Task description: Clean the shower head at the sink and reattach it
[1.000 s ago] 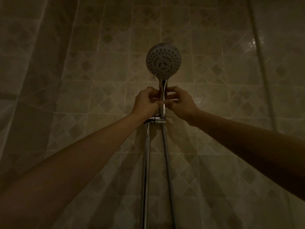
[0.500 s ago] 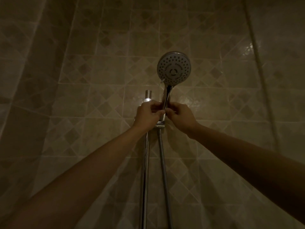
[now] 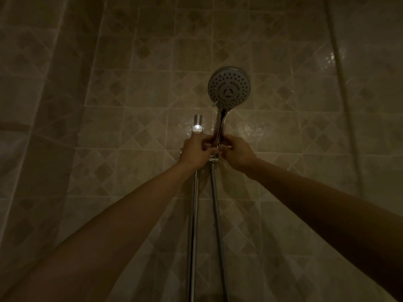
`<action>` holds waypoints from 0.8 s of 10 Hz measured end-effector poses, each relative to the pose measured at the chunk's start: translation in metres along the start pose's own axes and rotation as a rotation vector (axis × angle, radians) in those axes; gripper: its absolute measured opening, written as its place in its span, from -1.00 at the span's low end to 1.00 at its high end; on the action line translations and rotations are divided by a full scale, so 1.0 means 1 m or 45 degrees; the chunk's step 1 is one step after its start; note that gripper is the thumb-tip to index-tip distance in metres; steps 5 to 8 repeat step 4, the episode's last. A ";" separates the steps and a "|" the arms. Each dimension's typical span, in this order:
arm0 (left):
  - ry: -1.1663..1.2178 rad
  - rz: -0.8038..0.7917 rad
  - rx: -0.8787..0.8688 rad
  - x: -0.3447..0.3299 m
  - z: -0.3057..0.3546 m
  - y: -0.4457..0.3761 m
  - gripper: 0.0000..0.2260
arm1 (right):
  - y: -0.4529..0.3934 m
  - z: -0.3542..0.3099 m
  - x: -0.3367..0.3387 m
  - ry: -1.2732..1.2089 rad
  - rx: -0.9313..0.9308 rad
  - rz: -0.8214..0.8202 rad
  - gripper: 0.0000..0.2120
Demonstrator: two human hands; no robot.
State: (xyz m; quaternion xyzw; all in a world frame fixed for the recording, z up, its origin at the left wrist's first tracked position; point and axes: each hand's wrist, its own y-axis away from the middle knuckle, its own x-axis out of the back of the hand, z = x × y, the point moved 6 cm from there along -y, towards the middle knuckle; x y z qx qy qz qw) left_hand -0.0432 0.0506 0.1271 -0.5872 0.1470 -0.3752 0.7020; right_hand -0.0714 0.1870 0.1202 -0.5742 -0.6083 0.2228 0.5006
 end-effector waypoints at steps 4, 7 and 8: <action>-0.696 0.069 -0.315 0.008 0.018 0.073 -0.55 | 0.069 0.032 0.008 0.545 0.132 0.136 -0.33; -0.696 0.069 -0.315 0.008 0.018 0.073 -0.55 | 0.069 0.032 0.008 0.545 0.132 0.136 -0.33; -0.696 0.069 -0.315 0.008 0.018 0.073 -0.55 | 0.069 0.032 0.008 0.545 0.132 0.136 -0.33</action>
